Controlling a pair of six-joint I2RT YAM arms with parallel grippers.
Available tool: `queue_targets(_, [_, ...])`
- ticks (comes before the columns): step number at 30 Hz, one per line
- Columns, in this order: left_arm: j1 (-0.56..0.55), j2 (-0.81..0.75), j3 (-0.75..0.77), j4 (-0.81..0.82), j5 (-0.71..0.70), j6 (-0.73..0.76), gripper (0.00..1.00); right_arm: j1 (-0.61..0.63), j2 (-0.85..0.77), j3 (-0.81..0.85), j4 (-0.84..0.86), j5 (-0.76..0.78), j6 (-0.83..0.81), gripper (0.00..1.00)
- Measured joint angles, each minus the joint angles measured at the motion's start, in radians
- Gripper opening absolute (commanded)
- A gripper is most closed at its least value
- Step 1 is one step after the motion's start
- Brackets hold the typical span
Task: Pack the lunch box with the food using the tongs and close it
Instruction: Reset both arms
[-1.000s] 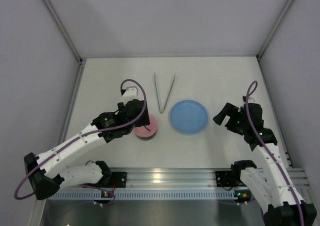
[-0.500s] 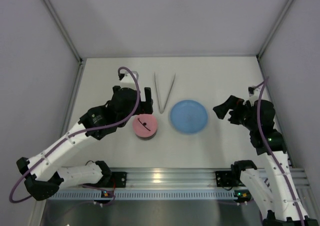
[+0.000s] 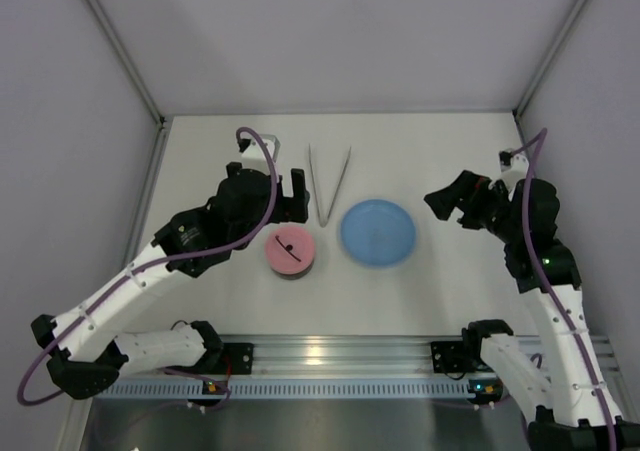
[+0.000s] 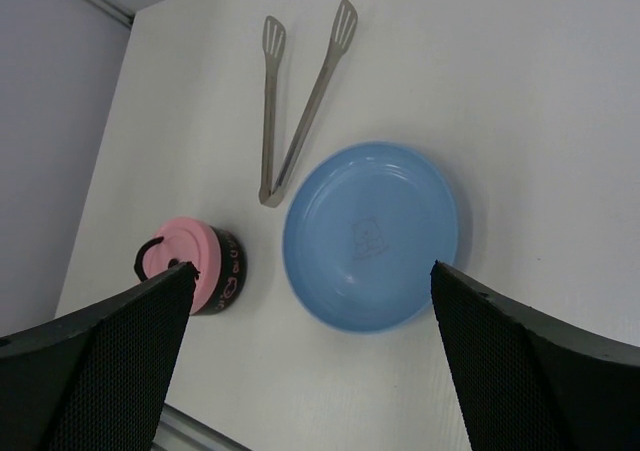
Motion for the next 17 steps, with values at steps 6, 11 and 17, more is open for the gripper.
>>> queue_targets(6, [0.000,0.050,0.067,0.005,-0.008,0.027,0.99,0.000,0.107,0.054,0.039,-0.020,0.016,0.99])
queue_targets(11, [0.030,0.138,0.144,0.011,-0.011,0.055,0.99,0.000,0.232,0.171,0.075,-0.018,0.020,1.00])
queue_targets(17, [0.118,0.217,0.221,0.013,0.032,0.086,0.99,0.000,0.287,0.235,0.114,-0.014,0.011,1.00])
